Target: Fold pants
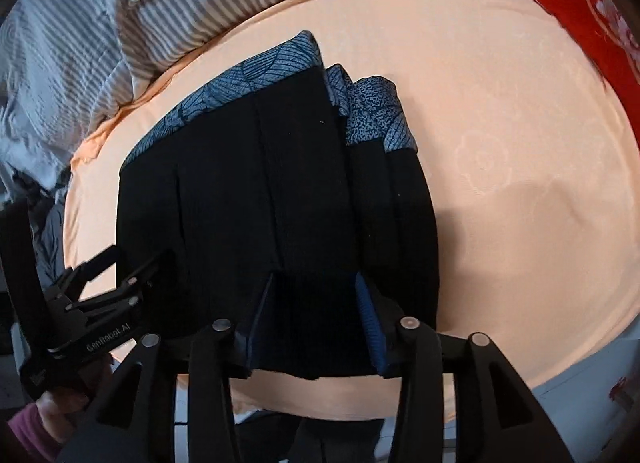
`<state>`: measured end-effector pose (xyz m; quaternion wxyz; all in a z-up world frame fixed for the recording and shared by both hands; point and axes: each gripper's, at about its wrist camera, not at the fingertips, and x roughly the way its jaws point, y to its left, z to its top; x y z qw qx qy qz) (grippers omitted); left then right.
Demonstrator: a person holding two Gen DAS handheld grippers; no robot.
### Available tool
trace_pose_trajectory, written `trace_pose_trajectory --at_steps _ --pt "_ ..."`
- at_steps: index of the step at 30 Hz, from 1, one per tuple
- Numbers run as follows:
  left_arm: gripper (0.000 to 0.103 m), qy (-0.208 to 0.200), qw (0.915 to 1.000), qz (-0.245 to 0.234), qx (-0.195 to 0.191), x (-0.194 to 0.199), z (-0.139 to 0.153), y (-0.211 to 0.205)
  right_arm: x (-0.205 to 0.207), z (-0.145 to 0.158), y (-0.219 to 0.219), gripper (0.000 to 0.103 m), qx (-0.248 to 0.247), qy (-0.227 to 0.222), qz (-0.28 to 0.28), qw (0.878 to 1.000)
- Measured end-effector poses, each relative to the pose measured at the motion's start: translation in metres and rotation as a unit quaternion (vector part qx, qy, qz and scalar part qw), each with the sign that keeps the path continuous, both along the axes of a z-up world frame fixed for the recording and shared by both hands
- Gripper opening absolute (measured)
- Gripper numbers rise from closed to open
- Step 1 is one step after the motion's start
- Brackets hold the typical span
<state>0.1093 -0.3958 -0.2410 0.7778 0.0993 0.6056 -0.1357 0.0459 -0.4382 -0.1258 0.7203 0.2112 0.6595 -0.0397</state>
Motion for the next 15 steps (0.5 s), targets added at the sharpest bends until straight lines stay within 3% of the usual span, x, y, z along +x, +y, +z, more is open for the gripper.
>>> trace_pose_trajectory --at_steps 3,15 --pt "0.102 0.007 1.0000 -0.001 -0.001 0.0018 -0.0032 -0.0007 0.0024 -0.0021 -0.0012 0.056 0.009 0.000 -0.004 1.000" --pt "0.102 0.016 0.9998 -0.005 -0.006 0.0064 -0.0113 -0.0031 0.0020 -0.0045 -0.0010 0.063 0.020 -0.004 0.000 1.000"
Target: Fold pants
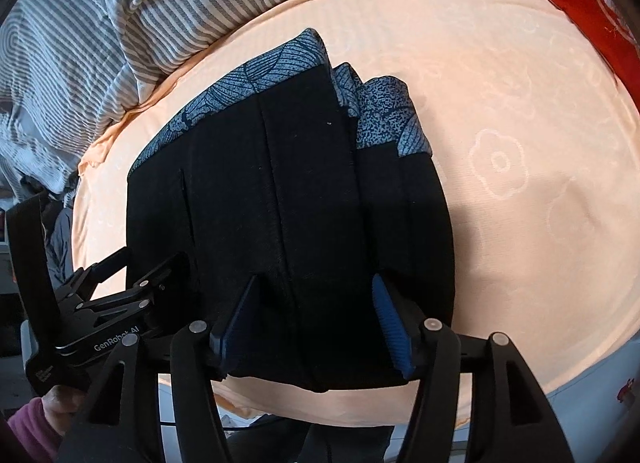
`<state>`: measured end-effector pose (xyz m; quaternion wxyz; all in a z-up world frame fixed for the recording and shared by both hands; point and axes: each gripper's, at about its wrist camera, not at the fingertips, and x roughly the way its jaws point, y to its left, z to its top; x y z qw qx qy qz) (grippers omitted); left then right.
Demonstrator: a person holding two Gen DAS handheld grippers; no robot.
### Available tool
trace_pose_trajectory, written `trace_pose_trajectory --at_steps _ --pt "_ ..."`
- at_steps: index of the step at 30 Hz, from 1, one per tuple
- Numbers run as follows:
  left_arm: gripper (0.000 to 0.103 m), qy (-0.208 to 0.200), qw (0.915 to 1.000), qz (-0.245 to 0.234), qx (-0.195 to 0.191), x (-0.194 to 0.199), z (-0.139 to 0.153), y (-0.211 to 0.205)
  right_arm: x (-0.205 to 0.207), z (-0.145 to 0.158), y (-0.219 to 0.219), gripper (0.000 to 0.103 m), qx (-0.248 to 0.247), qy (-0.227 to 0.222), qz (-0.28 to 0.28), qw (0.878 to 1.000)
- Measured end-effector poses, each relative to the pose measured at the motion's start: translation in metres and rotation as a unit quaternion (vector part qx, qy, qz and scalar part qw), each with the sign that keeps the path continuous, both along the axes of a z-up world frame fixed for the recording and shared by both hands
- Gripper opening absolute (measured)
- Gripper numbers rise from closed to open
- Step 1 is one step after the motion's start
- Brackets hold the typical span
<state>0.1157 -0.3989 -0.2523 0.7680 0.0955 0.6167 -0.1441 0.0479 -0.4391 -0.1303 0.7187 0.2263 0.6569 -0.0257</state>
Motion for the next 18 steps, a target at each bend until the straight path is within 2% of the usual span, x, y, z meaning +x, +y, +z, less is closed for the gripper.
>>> trace_pose_trajectory --at_steps 5,8,10,13,18 --pt "0.102 -0.005 0.9999 0.002 -0.009 0.001 -0.002 0.004 0.000 -0.001 0.001 0.067 0.003 -0.001 -0.001 1.000" --pt "0.102 0.001 0.9998 0.018 -0.011 0.003 -0.004 0.005 0.000 -0.001 0.002 0.074 0.008 -0.004 -0.005 1.000" --pt "0.102 0.002 0.9999 0.016 -0.006 0.004 -0.003 0.004 0.002 0.000 0.005 0.077 0.010 -0.004 -0.004 1.000" --pt "0.102 -0.008 0.9999 0.013 0.001 0.000 0.005 0.005 0.003 0.005 0.007 0.077 0.003 -0.003 -0.004 1.000" --pt "0.102 -0.032 0.9989 0.025 0.023 -0.015 0.022 0.014 -0.003 0.022 0.011 0.079 -0.031 -0.009 0.000 0.999"
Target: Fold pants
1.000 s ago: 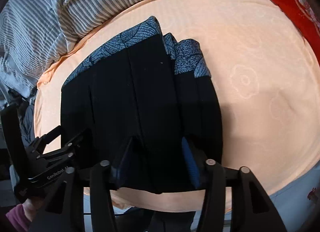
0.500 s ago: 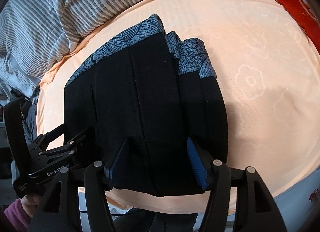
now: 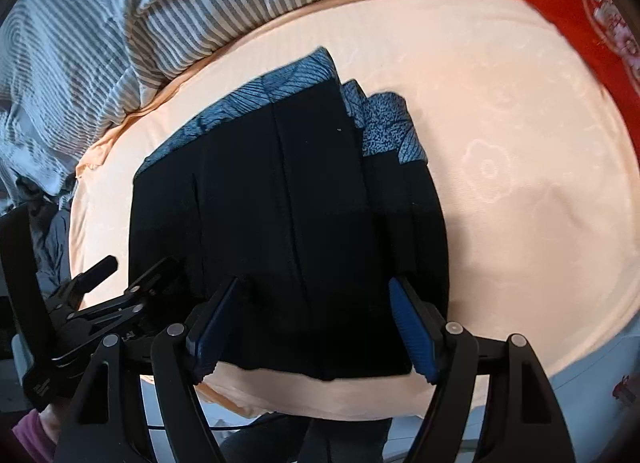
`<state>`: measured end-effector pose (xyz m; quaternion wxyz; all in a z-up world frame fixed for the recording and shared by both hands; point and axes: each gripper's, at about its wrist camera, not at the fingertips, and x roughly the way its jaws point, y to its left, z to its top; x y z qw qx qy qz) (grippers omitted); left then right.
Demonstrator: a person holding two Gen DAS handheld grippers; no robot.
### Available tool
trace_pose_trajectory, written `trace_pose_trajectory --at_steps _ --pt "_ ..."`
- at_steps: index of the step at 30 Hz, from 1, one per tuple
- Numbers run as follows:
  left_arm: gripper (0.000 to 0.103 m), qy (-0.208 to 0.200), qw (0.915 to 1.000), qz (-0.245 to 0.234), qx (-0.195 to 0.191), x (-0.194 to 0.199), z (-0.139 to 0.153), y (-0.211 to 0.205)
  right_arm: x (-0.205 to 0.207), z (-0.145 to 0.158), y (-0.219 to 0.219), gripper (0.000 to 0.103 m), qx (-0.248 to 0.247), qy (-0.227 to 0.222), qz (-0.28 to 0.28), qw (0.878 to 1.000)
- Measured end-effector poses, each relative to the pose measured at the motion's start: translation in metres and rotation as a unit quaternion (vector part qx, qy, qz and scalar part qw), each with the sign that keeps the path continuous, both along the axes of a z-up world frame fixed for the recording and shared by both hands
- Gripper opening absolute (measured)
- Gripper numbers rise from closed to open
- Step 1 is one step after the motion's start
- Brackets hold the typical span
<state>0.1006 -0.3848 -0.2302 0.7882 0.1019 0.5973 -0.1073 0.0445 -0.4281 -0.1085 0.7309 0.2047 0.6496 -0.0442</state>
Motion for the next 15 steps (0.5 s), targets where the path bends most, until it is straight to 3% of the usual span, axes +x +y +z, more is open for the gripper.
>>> trace_pose_trajectory --at_steps 1,4,10,15 --pt "0.102 -0.021 0.9997 0.002 -0.007 -0.004 0.004 0.003 -0.001 0.005 0.002 0.080 -0.009 -0.004 0.004 1.000" --pt "0.102 -0.034 0.9994 0.007 -0.002 -0.016 0.014 0.012 -0.005 0.015 0.013 0.082 -0.036 -0.011 0.024 0.999" --pt "0.102 -0.037 0.9993 0.002 0.005 -0.031 0.018 0.020 -0.005 0.024 0.035 0.084 -0.071 -0.012 0.060 0.996" --pt "0.102 -0.034 0.9994 -0.001 0.009 -0.043 0.017 0.016 -0.004 0.028 0.040 0.084 -0.068 -0.014 0.056 0.996"
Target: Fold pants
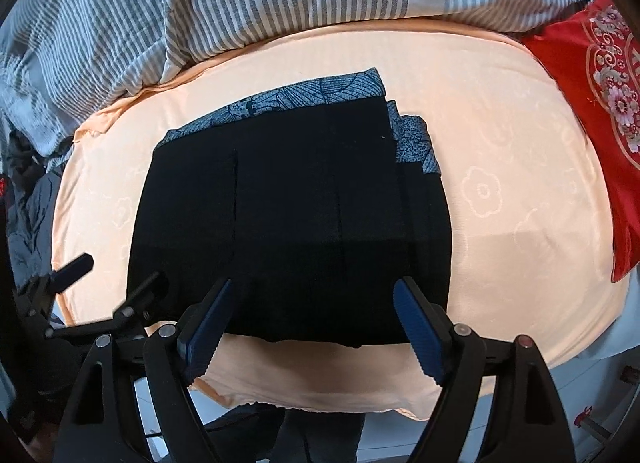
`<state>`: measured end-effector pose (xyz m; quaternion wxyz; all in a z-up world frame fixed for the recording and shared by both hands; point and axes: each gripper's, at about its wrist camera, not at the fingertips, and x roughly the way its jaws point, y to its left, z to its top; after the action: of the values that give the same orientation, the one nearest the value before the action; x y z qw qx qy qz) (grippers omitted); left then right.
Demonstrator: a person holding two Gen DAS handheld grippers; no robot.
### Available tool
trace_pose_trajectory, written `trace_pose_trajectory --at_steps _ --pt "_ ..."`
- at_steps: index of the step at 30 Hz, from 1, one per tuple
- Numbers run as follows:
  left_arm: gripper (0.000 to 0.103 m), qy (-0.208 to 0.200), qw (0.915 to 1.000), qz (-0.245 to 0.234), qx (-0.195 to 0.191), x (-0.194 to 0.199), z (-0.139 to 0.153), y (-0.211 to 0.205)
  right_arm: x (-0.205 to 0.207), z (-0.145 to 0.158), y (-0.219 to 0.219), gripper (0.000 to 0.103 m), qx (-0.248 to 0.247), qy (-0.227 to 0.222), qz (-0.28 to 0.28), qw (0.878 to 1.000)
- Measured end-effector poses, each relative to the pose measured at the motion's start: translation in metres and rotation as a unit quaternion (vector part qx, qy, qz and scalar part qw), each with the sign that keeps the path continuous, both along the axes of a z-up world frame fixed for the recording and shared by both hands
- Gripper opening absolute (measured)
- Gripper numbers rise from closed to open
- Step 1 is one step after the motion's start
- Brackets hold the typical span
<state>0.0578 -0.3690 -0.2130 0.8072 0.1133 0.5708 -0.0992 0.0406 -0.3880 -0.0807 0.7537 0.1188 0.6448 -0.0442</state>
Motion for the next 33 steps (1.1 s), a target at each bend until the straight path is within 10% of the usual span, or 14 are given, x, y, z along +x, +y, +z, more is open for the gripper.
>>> trace_pose_trajectory --at_steps 33 --pt "0.102 0.006 0.9999 0.000 -0.014 -0.0010 0.0004 0.0013 0.0003 -0.0027 0.0087 0.084 0.001 0.004 -0.004 1.000"
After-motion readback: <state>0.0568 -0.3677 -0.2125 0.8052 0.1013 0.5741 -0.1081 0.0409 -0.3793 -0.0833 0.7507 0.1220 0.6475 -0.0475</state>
